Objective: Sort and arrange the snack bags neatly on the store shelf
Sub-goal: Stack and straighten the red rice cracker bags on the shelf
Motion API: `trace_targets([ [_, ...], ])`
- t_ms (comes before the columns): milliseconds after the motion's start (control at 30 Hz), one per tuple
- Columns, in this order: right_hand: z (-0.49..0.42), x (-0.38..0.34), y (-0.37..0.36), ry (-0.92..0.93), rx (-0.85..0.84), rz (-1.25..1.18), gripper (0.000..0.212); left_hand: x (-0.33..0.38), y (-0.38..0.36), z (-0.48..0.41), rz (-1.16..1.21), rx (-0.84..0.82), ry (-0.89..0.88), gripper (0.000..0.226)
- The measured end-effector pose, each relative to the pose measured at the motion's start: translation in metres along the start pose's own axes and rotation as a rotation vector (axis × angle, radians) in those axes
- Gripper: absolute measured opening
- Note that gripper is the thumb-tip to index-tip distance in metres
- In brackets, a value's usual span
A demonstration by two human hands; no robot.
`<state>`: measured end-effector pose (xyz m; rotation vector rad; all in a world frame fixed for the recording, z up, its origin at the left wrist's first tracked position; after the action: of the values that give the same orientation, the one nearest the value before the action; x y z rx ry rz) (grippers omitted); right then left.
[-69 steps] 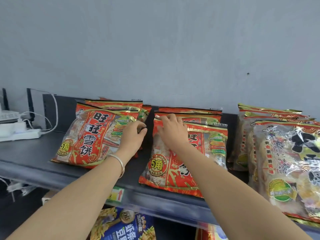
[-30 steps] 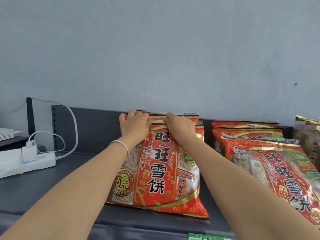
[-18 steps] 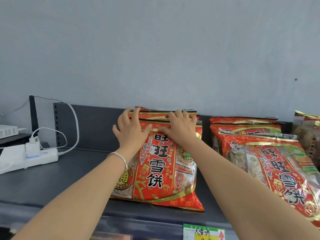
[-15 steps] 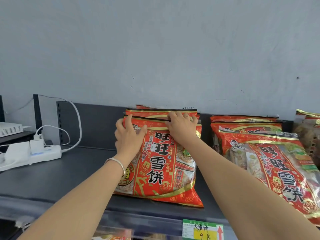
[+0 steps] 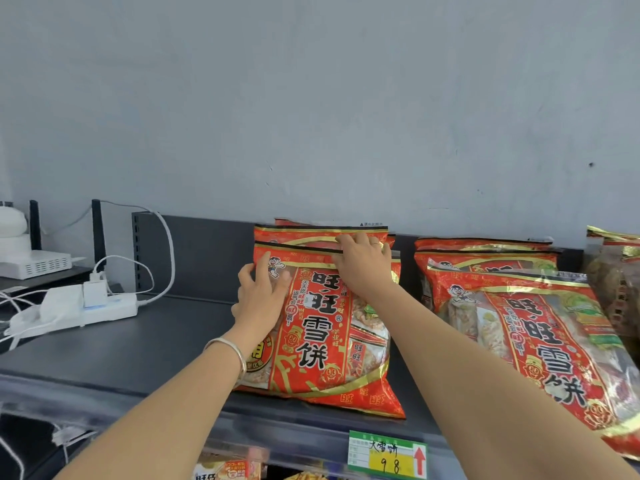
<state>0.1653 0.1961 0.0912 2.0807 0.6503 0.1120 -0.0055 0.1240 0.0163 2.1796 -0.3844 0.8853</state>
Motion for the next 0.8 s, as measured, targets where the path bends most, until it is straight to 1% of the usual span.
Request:
trace_targets([
  [67, -0.001, -0.005, 0.003, 0.023, 0.043, 0.002, 0.044, 0.006, 0.009, -0.003, -0.069, 0.07, -0.047, 0.052],
  [167, -0.007, -0.015, 0.004, 0.067, 0.064, -0.018, 0.042, 0.025, 0.02, -0.018, -0.157, 0.147, -0.145, 0.051],
  [300, -0.026, -0.027, 0.004, 0.123, 0.102, -0.029, 0.041, 0.053, 0.02, -0.051, -0.243, 0.179, -0.277, 0.045],
  [400, -0.047, -0.031, -0.002, 0.13, 0.097, 0.012, 0.042, 0.065, 0.011, -0.077, -0.288, 0.155, -0.362, 0.038],
  [467, -0.061, -0.028, -0.008, 0.095, 0.072, 0.049, 0.043, 0.069, 0.01, -0.096, -0.301, 0.157, -0.418, 0.034],
  [533, -0.075, -0.021, -0.011, 0.039, 0.041, 0.098, 0.039, 0.074, 0.009, -0.115, -0.306, 0.152, -0.479, 0.032],
  [600, -0.083, -0.012, -0.017, -0.014, -0.026, 0.14, 0.035, 0.081, 0.001, -0.132, -0.312, 0.101, -0.528, 0.032],
  [667, -0.091, -0.004, -0.023, -0.04, -0.081, 0.19, 0.04, 0.086, -0.009, -0.149, -0.293, 0.073, -0.56, 0.032],
  [733, -0.097, 0.0, -0.026, -0.027, -0.114, 0.195, 0.04, 0.094, -0.017, -0.164, -0.289, 0.062, -0.587, 0.032],
  [800, -0.099, 0.003, -0.03, 0.005, -0.145, 0.148, 0.034, 0.098, -0.035, -0.176, -0.346, -0.036, -0.588, 0.031],
])
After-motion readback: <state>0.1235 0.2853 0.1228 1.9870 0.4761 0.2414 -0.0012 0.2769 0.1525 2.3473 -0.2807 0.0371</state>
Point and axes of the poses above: each hand's wrist, its own z-axis away from the middle knuckle, its own y-axis out of the back of the hand, x = y × z, the point moved 9 cm from there along -z, towards the middle knuckle, and after that the axes turned 1 degree about -y, right-handed, at the moved point
